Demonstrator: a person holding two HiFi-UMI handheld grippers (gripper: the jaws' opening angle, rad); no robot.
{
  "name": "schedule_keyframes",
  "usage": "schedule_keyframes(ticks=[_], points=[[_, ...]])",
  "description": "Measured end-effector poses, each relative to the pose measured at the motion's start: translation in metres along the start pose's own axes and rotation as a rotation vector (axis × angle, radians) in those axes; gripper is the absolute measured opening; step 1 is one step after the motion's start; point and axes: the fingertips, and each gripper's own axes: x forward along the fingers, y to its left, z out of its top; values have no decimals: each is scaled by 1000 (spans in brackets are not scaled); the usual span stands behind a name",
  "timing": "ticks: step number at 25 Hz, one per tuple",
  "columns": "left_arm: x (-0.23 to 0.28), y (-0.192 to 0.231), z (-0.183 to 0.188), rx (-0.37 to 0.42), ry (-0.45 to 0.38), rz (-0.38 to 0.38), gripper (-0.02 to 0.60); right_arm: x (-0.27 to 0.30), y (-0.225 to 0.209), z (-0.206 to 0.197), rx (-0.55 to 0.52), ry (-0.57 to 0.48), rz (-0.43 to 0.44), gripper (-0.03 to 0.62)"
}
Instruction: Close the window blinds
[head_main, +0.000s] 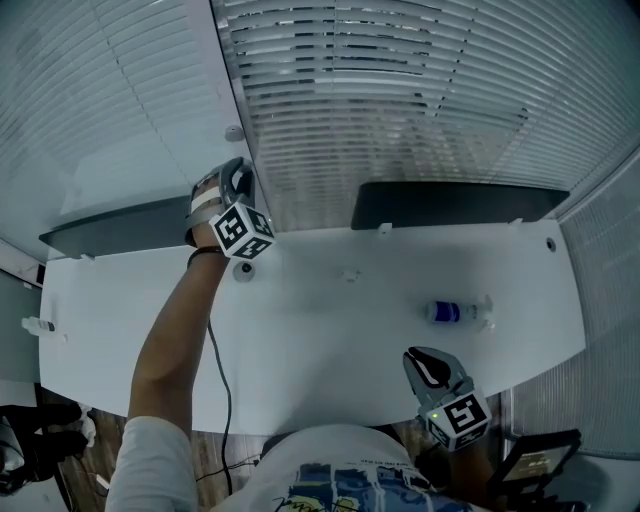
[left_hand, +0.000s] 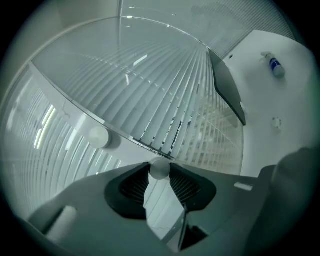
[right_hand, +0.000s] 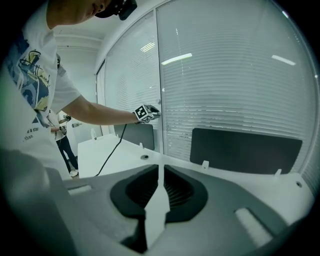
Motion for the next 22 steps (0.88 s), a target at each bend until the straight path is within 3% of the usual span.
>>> schedule_keyframes(ticks=[4,12,17,22], points=[[-1,0,0,-131,-14,-8,126,2,-1,-1,1,9,-6,23],[-6,9,-4,-749,-50,-62,126,4,1,2,-18,11,-19,23],[-6,12,-6,-1017,-71,-89,126,7,2,4,-17,12,-22,23],[-6,13,-10,-1347,-112,-130,126,8,4,5,-18,12,-20,23]])
